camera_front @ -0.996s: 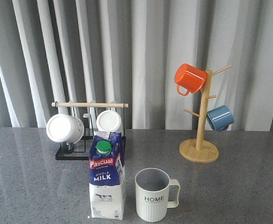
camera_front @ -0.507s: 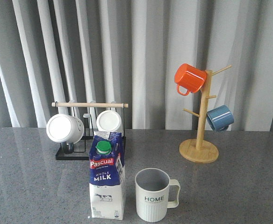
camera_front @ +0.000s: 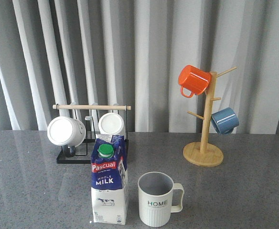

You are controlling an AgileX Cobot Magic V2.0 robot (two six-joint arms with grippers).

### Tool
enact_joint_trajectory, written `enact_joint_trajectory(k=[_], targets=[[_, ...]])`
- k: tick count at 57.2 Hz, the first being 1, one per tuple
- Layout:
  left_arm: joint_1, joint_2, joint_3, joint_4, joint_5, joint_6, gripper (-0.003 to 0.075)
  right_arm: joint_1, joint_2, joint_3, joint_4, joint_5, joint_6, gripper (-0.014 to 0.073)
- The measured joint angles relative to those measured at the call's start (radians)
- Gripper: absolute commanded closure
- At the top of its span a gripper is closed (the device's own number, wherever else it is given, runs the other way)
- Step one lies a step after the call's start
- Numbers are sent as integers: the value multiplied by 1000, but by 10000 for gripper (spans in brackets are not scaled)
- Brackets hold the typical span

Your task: Place milk next to cup

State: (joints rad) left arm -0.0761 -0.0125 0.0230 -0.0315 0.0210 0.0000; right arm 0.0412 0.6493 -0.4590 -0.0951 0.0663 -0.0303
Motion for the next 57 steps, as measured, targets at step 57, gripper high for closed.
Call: enact_joint_trajectory(k=[57], targets=[[0,0,0,0,17,0,728,0,-71,31,-1,3,0,599]])
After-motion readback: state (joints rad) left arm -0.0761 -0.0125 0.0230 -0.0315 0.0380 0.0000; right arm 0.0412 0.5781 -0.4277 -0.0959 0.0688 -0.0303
